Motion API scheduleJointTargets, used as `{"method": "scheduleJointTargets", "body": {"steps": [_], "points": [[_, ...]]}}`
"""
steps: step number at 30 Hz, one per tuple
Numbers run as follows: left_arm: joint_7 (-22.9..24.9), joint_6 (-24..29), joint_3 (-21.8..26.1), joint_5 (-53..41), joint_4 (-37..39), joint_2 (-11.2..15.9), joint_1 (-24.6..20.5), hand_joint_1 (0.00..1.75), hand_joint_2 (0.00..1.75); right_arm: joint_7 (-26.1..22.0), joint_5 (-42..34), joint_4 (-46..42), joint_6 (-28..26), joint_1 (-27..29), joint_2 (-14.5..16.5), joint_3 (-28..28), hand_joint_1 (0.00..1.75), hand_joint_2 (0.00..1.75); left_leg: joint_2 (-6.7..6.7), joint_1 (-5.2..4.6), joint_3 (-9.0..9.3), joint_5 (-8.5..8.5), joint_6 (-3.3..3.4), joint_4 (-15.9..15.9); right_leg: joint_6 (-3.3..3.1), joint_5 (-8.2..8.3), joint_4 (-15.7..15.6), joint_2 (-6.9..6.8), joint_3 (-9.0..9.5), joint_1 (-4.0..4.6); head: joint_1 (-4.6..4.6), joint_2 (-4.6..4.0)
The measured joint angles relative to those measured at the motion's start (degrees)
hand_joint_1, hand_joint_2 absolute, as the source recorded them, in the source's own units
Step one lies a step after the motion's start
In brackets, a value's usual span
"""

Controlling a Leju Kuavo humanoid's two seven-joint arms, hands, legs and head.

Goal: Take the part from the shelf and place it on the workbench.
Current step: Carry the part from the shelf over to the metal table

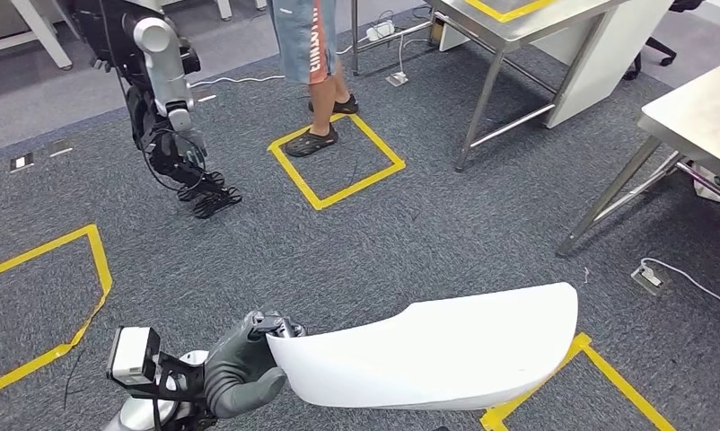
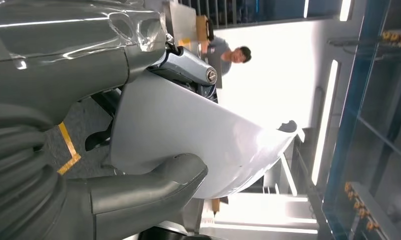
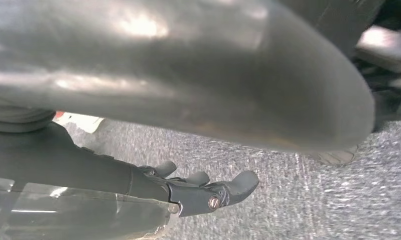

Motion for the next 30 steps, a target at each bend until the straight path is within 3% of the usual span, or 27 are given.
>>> {"method": "scheduleJointTargets", "body": {"steps": [2,3,5,6,8,10,12,13,14,16,18,20,22,25,27,28,30], "points": [[0.0,0.0,0.0,0.0,0.0,0.0,0.0,1.75,1.75,0.0,0.0,0.0,0.0,-0.1,0.0,-0.1,0.0,0.0,1.06,-0.27,-0.21,-0.35,-0.66,0.6,-0.23,1.41,-6.0,-1.45,3.48,0.1,-0.08,0.0],[-0.1,0.0,0.0,0.1,0.0,0.0,0.0,1.75,1.75,0.0,0.0,0.0,0.0,-0.1,0.0,-0.2,0.0,0.0,1.49,-0.4,-0.31,-0.44,-0.96,0.9,-0.74,1.48,-6.7,-1.56,3.78,0.25,-0.15,0.0],[-0.1,0.0,0.0,0.1,0.0,0.0,0.0,1.75,1.75,0.1,0.1,0.0,0.0,0.1,0.0,-0.3,0.0,0.0,2.21,-0.3,-0.4,-0.51,-1.42,1.1,-1.64,1.82,-6.6,-0.33,3.56,0.29,-0.28,0.0],[-0.1,0.0,0.0,0.1,0.0,0.0,0.0,1.75,1.75,0.1,0.1,0.0,0.0,0.2,0.0,-0.4,0.0,0.0,1.83,-0.1,-0.48,-0.89,-1.72,1.4,-1.92,1.96,-6.7,0.21,3.46,0.16,-0.3,0.0],[-0.2,0.1,0.1,0.1,0.0,0.0,0.1,1.75,1.75,0.2,0.1,0.0,0.0,0.2,0.0,-0.4,0.0,0.0,-0.71,0.36,-1.82,-3.44,-2.36,4.8,-2.53,2.29,-6.7,1.25,3.36,-0.13,-0.34,0.0],[-0.2,0.3,0.1,0.1,0.0,0.2,0.4,1.75,1.75,0.2,0.2,0.0,-0.1,0.1,0.0,-0.4,0.0,0.0,-3.29,0.56,-4.99,-7.39,-2.73,12.3,-2.94,2.53,-6.7,2.32,3.14,0.0,-0.38,0.0],[-0.2,0.5,0.1,0.1,0.0,0.3,0.7,1.75,1.75,0.3,0.3,0.0,-0.3,0.2,0.1,-0.4,0.0,0.0,-3.94,0.57,-7.39,-8.94,-2.72,17.5,-3.18,2.7,-6.7,3.57,2.95,0.23,-0.38,0.0],[-0.2,0.5,0.1,0.1,0.0,0.3,0.8,1.75,1.75,0.3,0.3,0.0,-0.5,0.3,0.1,-0.4,0.0,0.0,-4.1,0.57,-7.16,-8.09,-2.52,17.1,-3.24,2.79,-6.7,4.24,2.92,0.34,-0.38,0.0],[-0.2,0.6,0.1,0.1,0.0,0.4,0.8,1.75,1.75,0.3,0.4,0.1,-0.6,0.3,0.1,-0.4,0.0,0.0,-4.47,0.56,-5.8,-6.3,-2.18,14.4,-3.23,2.88,-6.7,4.95,2.92,0.42,-0.38,0.0],[-0.2,0.7,0.2,0.0,0.0,0.4,0.9,1.75,1.75,0.4,0.6,0.1,-0.9,0.2,0.2,-0.4,0.0,0.0,-6.85,0.54,-1.82,-2.63,-1.24,6.5,-3.07,3.14,-6.7,6.27,2.86,0.59,-0.34,0.0],[-0.3,0.8,0.4,0.0,0.0,0.4,1.0,1.75,1.75,0.5,0.8,0.0,-0.9,0.1,0.4,-0.4,0.0,0.0,-8.73,0.35,0.21,-1.4,-0.58,2.2,-2.66,3.51,-6.7,7.44,2.45,0.51,-0.34,0.0],[-0.3,0.8,0.4,-0.1,0.0,0.4,1.1,1.75,1.75,0.5,1.0,0.1,-0.9,0.2,0.6,-0.4,0.0,0.0,-8.02,0.06,0.32,-1.32,-0.29,1.5,-1.92,3.99,-6.9,8.56,1.93,0.32,-0.37,0.0],[-0.3,0.8,0.5,-0.1,-0.1,0.3,1.2,1.75,1.75,0.5,1.1,0.1,-0.9,0.4,0.6,-0.4,0.0,0.0,-6.62,0.19,0.55,-0.56,-0.03,0.5,-1.66,3.59,-5.9,7.14,0.98,0.46,-0.26,0.0],[-0.3,1.0,0.5,-0.2,-0.1,0.2,1.5,1.75,1.75,0.5,1.3,0.1,-0.9,0.2,0.6,-0.4,0.0,0.0,-4.21,0.18,0.36,0.19,0.39,-0.4,-2.37,-0.87,3.1,2.89,-3.44,0.65,-0.01,0.0],[-0.4,1.0,0.5,-0.3,-0.1,0.3,1.7,1.75,1.75,0.5,1.4,0.1,-0.9,0.2,0.6,-0.4,0.0,0.0,-2.51,0.06,0.05,0.28,0.39,-0.3,-2.02,-2.83,8.7,2.13,-5.62,0.44,-0.01,0.0],[-0.4,1.1,0.5,-0.3,0.0,0.3,1.7,1.75,1.75,0.4,1.4,0.1,-1.0,0.3,0.6,-0.4,0.0,0.0,-1.73,0.06,-0.04,0.31,0.34,-0.3,-1.53,-2.65,8.6,1.87,-5.2,0.31,0.01,0.0],[-0.4,1.2,0.5,-0.3,0.0,0.3,1.7,1.75,1.75,0.4,1.6,0.1,-1.1,0.4,0.5,-0.4,0.0,0.0,-0.36,0.07,-0.08,0.25,0.1,-0.1,-0.38,-0.47,2.2,0.53,-1.09,0.08,0.02,0.0]]}}
